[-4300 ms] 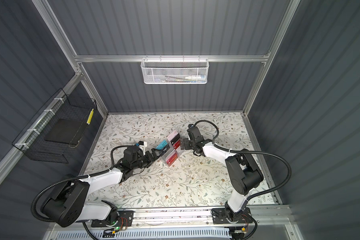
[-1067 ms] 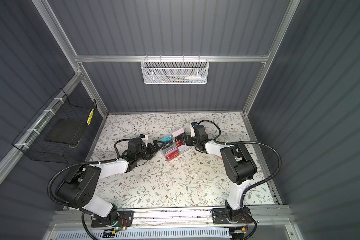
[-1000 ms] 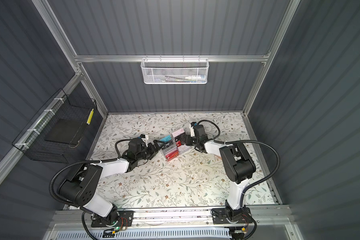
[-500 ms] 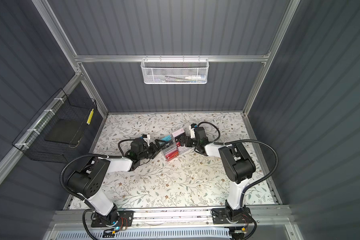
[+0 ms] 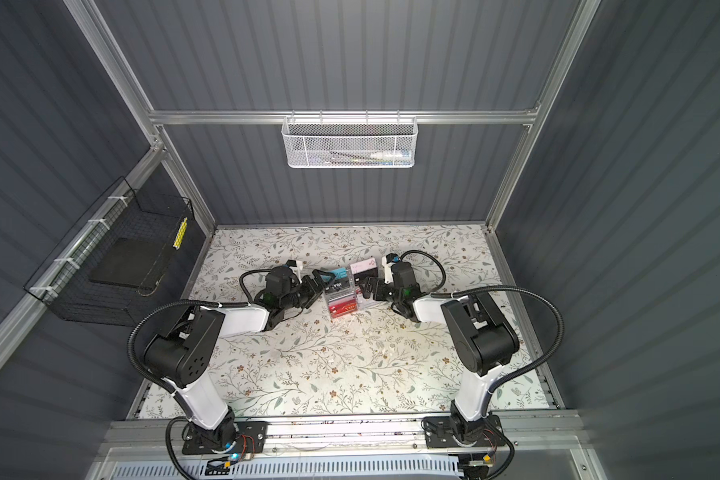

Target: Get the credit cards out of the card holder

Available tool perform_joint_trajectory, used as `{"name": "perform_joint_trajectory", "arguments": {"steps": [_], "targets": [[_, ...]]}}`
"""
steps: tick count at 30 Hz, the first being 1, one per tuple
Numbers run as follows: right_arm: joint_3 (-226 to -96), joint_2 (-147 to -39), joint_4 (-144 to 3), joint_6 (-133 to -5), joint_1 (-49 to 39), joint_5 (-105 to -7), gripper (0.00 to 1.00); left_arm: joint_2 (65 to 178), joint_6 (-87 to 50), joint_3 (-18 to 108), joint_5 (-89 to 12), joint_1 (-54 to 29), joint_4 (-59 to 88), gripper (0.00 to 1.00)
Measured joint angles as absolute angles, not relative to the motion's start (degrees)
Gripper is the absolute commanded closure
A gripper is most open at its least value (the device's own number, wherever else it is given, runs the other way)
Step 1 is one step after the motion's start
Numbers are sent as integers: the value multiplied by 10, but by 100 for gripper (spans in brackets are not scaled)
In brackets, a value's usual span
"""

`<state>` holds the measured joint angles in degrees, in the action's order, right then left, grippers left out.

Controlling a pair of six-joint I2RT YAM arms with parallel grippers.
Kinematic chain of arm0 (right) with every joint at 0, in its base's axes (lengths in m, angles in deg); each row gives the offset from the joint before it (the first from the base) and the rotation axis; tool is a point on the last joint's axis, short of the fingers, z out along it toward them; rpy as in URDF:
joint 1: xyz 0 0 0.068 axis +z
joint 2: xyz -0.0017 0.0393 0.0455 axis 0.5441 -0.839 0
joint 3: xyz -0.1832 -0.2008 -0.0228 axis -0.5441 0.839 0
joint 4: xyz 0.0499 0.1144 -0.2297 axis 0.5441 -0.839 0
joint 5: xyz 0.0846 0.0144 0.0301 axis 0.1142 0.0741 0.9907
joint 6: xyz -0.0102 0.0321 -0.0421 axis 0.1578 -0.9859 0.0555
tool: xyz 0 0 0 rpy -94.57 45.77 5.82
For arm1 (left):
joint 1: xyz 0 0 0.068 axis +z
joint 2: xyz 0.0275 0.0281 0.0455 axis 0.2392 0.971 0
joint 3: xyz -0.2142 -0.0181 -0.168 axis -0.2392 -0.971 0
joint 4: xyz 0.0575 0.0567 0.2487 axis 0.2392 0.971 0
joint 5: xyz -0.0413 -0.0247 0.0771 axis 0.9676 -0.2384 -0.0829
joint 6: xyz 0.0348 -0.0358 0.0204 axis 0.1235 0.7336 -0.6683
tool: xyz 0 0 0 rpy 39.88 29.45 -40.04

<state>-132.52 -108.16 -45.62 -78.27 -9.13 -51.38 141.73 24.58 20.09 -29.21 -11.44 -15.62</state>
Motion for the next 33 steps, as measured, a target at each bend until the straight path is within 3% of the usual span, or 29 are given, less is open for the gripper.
{"name": "perform_joint_trajectory", "arguments": {"steps": [19,33], "targets": [[-1281,-1059,-439,-850,-55,-563,1,1468,206,295,-288,-98,-104,0],[-1282,-980,-550,-801,-23,-587,1,1340,148,263,-282,-86,-18,0]]}}
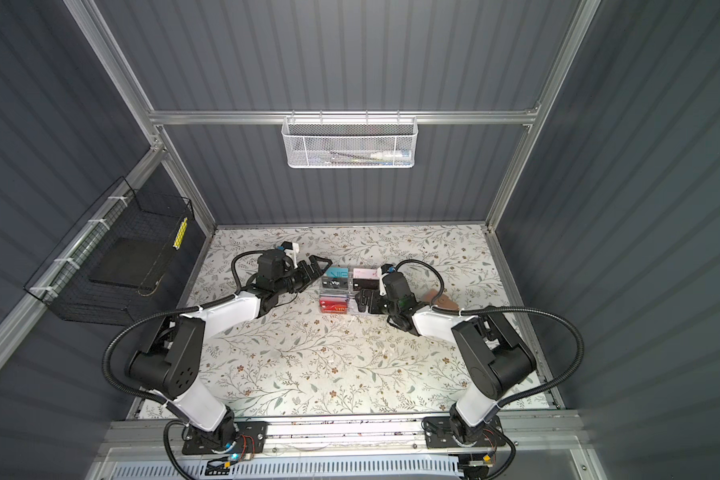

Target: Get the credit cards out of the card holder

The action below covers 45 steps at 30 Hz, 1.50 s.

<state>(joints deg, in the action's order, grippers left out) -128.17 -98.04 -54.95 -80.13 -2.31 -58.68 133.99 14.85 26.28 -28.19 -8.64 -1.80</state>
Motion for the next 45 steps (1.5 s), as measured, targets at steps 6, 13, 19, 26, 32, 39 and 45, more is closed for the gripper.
{"name": "perform_joint_trajectory", "arguments": {"steps": [6,13,19,26,32,39,45], "targets": [[-1276,-936,-581,-767,12,-629,1,1273,148,186,-299,-84,-4,0],[-1274,-967,-619,-750,21,-679,1,1214,159,106,-299,-84,-6,0],[-1303,-1004,-661,-743,21,-729,1,1181,179,68,-276,-84,-24,0],[-1364,-1032,-679,-730,21,-754,1,1153,189,38,-261,-88,-36,0],[-1407,-1063,-691,-724,12,-752,1,1148,195,31,-260,-101,-41,0],[-1430,-1072,-699,-722,-6,-742,1,1164,200,32,-255,-105,-56,0],[-1446,-1072,-703,-719,-12,-738,1,1191,206,44,-255,-110,-72,0]]}}
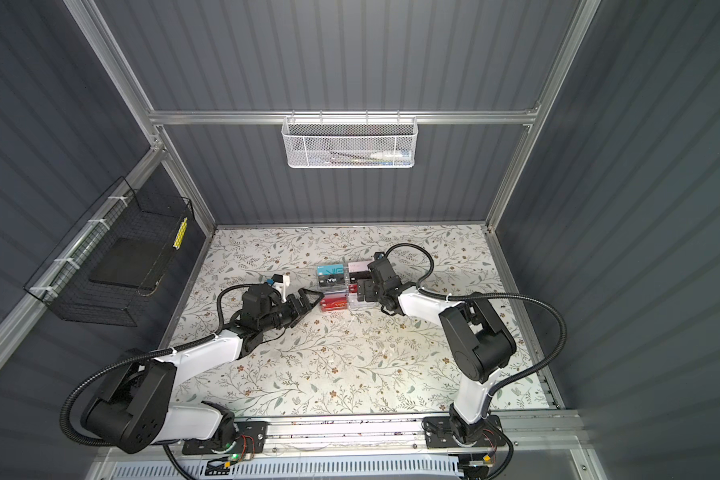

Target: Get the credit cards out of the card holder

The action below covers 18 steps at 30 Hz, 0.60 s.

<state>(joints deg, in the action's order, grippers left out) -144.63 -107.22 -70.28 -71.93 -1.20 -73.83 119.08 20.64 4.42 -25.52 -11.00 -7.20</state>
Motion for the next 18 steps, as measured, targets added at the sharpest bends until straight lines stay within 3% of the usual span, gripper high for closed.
{"name": "perform_joint_trajectory", "arguments": {"steps": [11,18], "targets": [[-1458,-1073,-704,-716,-17,-721,1,1249,223,101,-255,-130,-97,0],[-1379,-991,-689,-723,-17,-709,1,1298,239,138,-256,-141,-126,0]]}}
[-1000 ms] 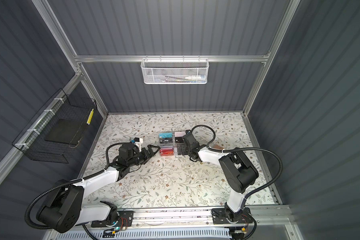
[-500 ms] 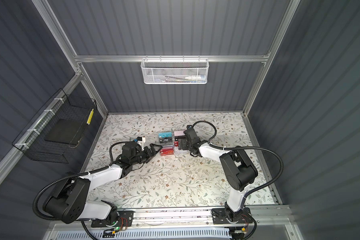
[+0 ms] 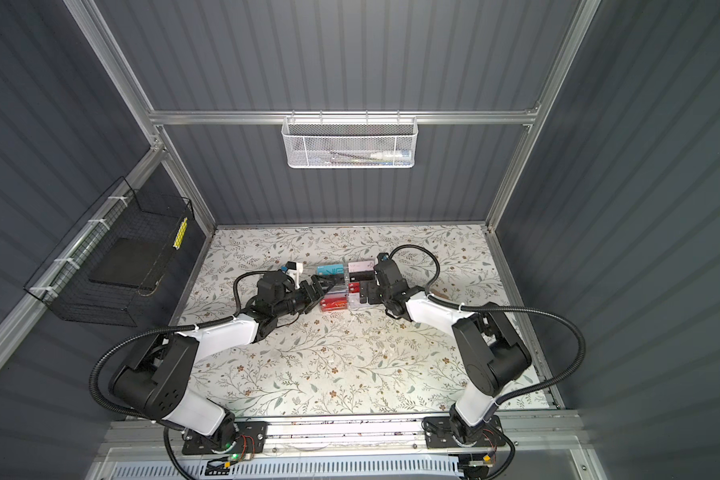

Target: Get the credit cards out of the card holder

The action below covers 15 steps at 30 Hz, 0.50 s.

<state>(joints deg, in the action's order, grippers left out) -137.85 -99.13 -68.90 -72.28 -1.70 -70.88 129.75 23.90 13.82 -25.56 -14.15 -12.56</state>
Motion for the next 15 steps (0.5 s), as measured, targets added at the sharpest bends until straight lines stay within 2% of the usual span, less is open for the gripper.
{"name": "perform_joint_trajectory", "arguments": {"steps": [15], "targets": [[-1288,-914,-673,-732,-17,-708,1,1355,264,171,-267,-158,-155,0]]}}
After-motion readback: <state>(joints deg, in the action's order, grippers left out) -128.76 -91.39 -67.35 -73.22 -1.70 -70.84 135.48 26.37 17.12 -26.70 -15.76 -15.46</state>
